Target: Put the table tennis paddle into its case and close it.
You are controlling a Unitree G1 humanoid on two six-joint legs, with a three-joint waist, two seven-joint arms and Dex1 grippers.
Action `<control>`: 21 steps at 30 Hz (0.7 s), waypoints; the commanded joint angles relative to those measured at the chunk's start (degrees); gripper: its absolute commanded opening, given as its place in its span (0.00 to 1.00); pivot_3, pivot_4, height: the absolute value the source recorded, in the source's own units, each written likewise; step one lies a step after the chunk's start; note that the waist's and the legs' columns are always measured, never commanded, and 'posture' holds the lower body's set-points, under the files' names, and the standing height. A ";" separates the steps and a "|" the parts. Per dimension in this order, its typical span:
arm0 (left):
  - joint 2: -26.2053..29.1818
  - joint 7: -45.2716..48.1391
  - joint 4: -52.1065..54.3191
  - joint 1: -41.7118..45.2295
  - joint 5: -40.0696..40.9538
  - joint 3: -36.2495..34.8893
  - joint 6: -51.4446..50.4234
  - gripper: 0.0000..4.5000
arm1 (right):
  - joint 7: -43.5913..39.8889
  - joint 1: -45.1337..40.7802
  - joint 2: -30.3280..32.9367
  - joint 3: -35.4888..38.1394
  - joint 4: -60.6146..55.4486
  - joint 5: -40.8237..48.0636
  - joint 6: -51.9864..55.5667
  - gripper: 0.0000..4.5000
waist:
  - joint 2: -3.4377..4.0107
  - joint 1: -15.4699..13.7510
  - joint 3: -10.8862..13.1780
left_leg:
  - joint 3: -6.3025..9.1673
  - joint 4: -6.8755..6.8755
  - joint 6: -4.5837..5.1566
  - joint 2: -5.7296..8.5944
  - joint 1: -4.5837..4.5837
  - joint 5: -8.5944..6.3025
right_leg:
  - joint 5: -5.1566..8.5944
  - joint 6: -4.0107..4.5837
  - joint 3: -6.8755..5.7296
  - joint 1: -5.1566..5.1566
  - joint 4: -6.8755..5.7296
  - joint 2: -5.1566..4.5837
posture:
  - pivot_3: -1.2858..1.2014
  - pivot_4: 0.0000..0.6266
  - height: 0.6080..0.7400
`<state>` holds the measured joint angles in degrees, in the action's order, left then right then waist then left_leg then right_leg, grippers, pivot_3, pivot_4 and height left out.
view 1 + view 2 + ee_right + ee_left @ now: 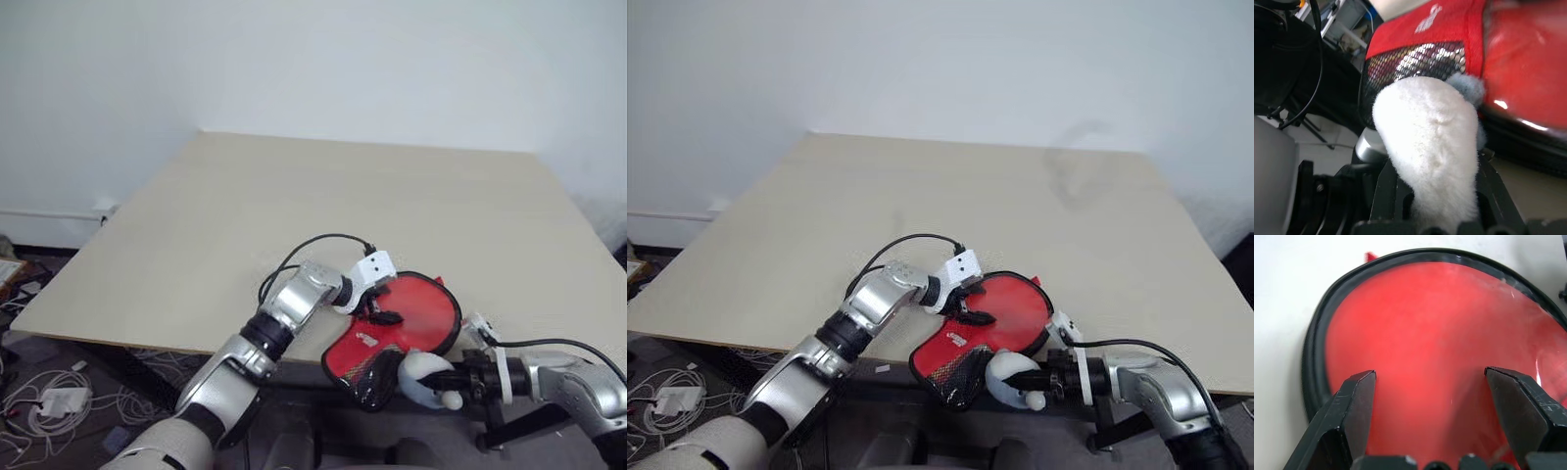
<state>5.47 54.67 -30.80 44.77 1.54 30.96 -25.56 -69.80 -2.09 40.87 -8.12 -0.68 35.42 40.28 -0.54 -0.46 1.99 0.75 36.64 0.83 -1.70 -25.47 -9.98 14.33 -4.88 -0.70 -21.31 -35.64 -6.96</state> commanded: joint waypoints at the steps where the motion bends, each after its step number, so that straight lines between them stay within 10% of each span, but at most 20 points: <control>1: -3.19 2.36 -5.09 3.29 -2.32 1.76 4.58 0.84 | -0.83 -1.18 -1.79 0.02 11.33 -4.96 -6.80 0.10 | -0.08 0.71 0.06 | 0.00 0.00 0.00 -0.01 -0.02 0.00 | 0.00 0.00 -0.02 0.00 0.05 0.00 | 0.52 0.00 0.82; 6: -5.51 3.46 -10.96 4.09 -5.72 3.06 7.85 0.84 | -3.44 0.70 -1.74 1.80 13.37 -4.73 -10.85 0.10 | -0.04 1.10 0.01 | -0.29 -1.17 0.03 -0.36 -0.50 -0.02 | -0.23 0.26 -0.23 0.44 1.27 0.05 | 0.52 0.00 0.82; 10: -4.62 3.06 -15.99 3.55 -9.54 4.64 10.68 0.84 | -6.31 7.77 1.27 5.35 8.98 -3.17 -12.93 0.10 | -0.73 -1.05 -0.11 | -4.27 -2.02 -0.05 -2.06 -0.55 0.00 | -0.71 1.11 0.39 -0.53 0.60 -0.19 | 0.52 0.00 0.82; 12: -4.14 2.32 -17.95 3.69 -10.07 3.82 11.46 0.84 | -8.12 12.19 3.23 7.46 6.60 -2.46 -14.21 0.10 | 0.85 -1.64 -0.48 | -3.19 1.36 -1.87 -1.80 -0.59 -1.26 | -1.10 1.63 -1.75 -0.94 0.62 -1.96 | 0.52 0.00 0.82; 15: -4.01 1.26 -20.21 4.09 -9.99 2.61 12.40 0.84 | -10.89 17.74 5.68 9.95 4.12 -2.10 -16.27 0.10 | 1.06 -0.04 -1.27 | 0.09 2.98 0.89 -0.28 -0.46 -2.29 | -1.33 1.05 -4.83 0.34 1.35 -2.70 | 0.52 0.00 0.82; 17: -4.02 0.62 -21.75 4.36 -9.87 1.97 12.94 0.84 | -11.90 19.22 6.53 10.73 4.03 -2.49 -17.46 0.10 | -0.05 0.29 -1.50 | -0.74 1.96 1.25 0.16 -0.57 -2.39 | -0.08 0.66 -4.21 0.55 -2.35 -1.85 | 0.52 0.00 0.82; 19: -3.93 -0.52 -23.50 4.51 -10.17 1.51 13.66 0.84 | -12.84 19.15 7.08 10.55 3.88 -2.44 -17.64 0.10 | -0.58 0.11 -1.22 | -0.94 0.99 1.42 1.37 0.98 -2.38 | 1.76 0.42 -1.57 0.76 -2.46 -1.19 | 0.52 0.00 0.82; 21: -4.05 -1.26 -24.38 4.46 -10.30 1.00 13.94 0.84 | -12.75 18.67 7.06 9.11 2.00 -2.51 -16.97 0.10 | -0.41 -0.10 -1.21 | -1.58 0.53 1.40 1.21 1.15 -2.38 | 1.85 0.55 -1.98 0.88 -2.03 -1.85 | 0.52 0.00 0.82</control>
<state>-0.70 55.50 -50.08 50.35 -4.24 30.20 -10.30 -80.24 15.51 46.75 3.10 2.95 34.13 22.27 -0.95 -0.56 0.78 -0.78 37.16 2.23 -0.51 -24.39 -12.35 16.16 -4.29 -3.00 -20.32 -37.60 -8.88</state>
